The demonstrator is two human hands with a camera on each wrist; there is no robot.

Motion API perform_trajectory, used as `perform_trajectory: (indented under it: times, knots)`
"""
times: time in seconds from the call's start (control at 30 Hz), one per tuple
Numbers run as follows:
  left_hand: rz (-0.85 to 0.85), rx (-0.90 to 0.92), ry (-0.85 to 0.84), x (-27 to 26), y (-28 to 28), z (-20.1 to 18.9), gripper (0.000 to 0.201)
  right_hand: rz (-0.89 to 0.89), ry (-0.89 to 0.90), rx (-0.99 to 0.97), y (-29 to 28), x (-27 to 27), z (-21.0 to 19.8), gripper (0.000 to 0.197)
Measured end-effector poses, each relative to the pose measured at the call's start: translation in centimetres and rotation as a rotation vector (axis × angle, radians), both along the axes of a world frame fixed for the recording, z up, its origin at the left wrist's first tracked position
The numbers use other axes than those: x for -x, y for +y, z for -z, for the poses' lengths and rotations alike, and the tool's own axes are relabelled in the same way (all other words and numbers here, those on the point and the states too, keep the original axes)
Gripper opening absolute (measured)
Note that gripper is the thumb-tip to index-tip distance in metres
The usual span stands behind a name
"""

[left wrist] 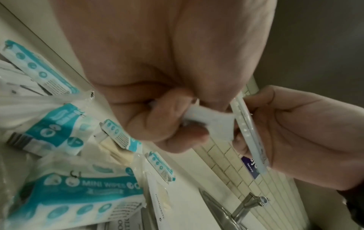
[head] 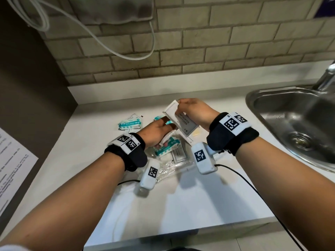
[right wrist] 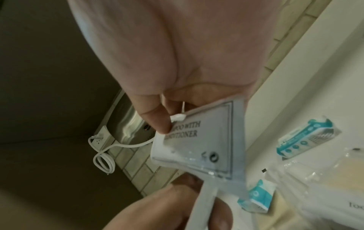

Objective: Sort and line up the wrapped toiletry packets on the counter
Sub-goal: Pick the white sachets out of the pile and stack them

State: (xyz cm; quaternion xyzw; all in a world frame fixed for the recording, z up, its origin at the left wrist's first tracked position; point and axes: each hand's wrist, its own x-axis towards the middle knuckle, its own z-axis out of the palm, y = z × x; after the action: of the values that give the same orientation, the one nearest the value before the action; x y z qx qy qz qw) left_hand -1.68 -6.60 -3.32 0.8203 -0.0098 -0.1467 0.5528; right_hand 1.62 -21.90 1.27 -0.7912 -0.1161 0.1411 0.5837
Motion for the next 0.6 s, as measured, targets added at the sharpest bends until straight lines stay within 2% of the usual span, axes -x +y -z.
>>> perform_trajectory:
  times: [0.03,0.13,0.2,0.3,0.47,0.6]
  knots:
    - [-0.006,-0.02,-0.008,0.0,0.0,-0.2,0.015,-0.007,-0.003,0.018,0.0,-0.1,0.0,0.016]
    - [-0.006,-0.032,-0.01,-0.3,0.4,-0.6,0.04,-0.003,-0.003,0.07,-0.3,-0.4,-0.2,0.014]
    - [0.008,-0.045,-0.02,-0.5,1.0,-0.6,0.049,0.016,-0.017,0.103,-0.5,-0.7,-0.5,0.013]
    - [-0.021,0.001,-0.058,-0.9,1.7,-0.4,0.039,0.044,-0.044,0.095,-1.1,-1.3,-0.8,0.019]
    - [-0.064,0.119,-0.102,-1.3,2.5,0.0,0.028,0.065,-0.074,0.08,-2.0,-1.9,-1.0,0.011]
    - [-0.11,0.215,-0.076,-1.3,2.3,0.0,0.027,-0.016,-0.096,0.149,-2.0,-1.7,-0.9,0.014]
